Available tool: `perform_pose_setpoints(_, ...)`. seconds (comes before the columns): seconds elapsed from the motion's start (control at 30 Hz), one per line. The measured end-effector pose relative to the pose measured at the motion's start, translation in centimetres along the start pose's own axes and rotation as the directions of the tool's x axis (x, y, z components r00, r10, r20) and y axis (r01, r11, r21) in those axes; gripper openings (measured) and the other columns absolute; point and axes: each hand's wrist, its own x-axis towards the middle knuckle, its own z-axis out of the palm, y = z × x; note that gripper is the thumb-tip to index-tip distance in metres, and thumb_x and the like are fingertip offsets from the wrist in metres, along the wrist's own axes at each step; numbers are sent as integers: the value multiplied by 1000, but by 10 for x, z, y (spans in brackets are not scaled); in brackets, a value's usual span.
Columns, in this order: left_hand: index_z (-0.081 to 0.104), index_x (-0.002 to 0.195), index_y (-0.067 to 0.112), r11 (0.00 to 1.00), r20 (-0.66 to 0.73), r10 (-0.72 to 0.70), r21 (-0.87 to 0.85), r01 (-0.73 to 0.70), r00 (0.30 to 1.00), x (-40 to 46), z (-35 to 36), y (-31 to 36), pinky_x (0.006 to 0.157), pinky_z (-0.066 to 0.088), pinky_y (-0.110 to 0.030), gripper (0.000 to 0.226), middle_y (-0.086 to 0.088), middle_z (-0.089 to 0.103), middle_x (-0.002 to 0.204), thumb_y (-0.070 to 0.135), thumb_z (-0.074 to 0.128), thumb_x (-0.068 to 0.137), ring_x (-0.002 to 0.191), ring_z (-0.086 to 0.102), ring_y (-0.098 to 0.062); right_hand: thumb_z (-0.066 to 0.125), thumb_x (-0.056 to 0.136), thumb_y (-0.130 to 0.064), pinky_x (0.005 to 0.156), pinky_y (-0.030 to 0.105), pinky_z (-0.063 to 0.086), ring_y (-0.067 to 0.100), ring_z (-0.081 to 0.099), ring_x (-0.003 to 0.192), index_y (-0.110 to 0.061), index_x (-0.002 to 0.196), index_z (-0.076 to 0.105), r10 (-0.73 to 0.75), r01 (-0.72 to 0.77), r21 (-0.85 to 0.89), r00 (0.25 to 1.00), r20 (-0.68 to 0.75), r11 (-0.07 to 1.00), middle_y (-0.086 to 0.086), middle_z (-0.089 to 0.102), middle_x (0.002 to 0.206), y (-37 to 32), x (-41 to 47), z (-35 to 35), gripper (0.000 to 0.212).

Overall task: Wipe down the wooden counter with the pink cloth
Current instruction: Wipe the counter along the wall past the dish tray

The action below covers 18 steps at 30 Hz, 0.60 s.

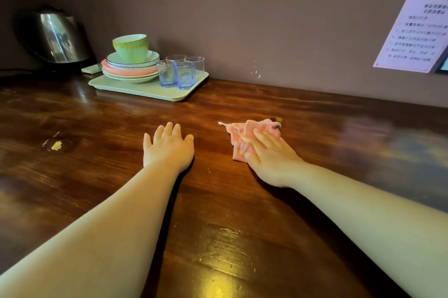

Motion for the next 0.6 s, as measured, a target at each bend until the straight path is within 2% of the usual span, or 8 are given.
perform_pose_setpoints(0.2,13,154,25,998,-32,-9,59,11,999,2,1,2,115,-11,-49,63,3,8,162,55,14,99,149,2,-17,16,109,-40,126,46,4,28,-4,155,-27,162,2,59,-60,-63,998,-12,996,4,-2,169,-21,30,-21,57)
perform_pose_setpoints(0.33,14,154,26,997,-41,-9,83,12,999,6,8,-2,115,-11,-50,65,4,10,162,57,13,97,149,3,-17,15,106,-46,126,49,1,25,-14,155,-32,160,-5,-57,58,-6,996,62,998,1,-11,169,-17,6,-3,60)
perform_pose_setpoints(0.47,16,154,26,997,-42,-33,70,35,999,9,4,-1,116,-9,-49,64,4,11,162,57,16,97,149,4,-17,14,106,-49,125,48,-5,24,-19,154,-33,160,-4,-64,64,-1,995,81,998,-1,-14,169,-21,12,-10,59)
perform_pose_setpoints(0.6,24,152,24,1000,-80,-25,-14,24,997,7,-1,-1,118,-2,-47,63,3,20,160,55,28,98,148,11,-17,18,107,-45,125,50,3,29,-9,155,-32,161,0,-24,26,-16,996,90,1000,0,-8,169,-35,33,-20,58)
